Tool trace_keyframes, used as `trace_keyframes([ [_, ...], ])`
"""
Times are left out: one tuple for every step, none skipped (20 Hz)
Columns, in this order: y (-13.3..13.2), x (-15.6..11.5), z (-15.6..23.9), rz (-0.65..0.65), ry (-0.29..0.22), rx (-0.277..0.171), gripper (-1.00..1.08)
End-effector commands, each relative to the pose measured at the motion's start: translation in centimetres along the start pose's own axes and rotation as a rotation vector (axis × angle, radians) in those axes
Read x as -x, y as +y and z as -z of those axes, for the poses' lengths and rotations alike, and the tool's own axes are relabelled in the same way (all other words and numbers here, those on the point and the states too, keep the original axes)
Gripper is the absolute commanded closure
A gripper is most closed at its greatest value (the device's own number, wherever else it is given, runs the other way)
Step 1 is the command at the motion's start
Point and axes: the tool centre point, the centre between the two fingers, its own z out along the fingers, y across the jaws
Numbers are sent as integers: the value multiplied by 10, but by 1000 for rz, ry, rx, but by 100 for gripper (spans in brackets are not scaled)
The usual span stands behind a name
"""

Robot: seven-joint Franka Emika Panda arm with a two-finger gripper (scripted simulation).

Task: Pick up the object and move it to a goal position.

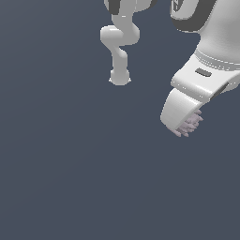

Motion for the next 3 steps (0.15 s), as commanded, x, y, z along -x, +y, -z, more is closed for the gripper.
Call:
trace_keyframes([
  [0, -1, 2, 0, 0, 0, 108],
  [0, -1, 2, 0, 0, 0, 108],
  [0, -1, 2, 0, 0, 0, 108],
])
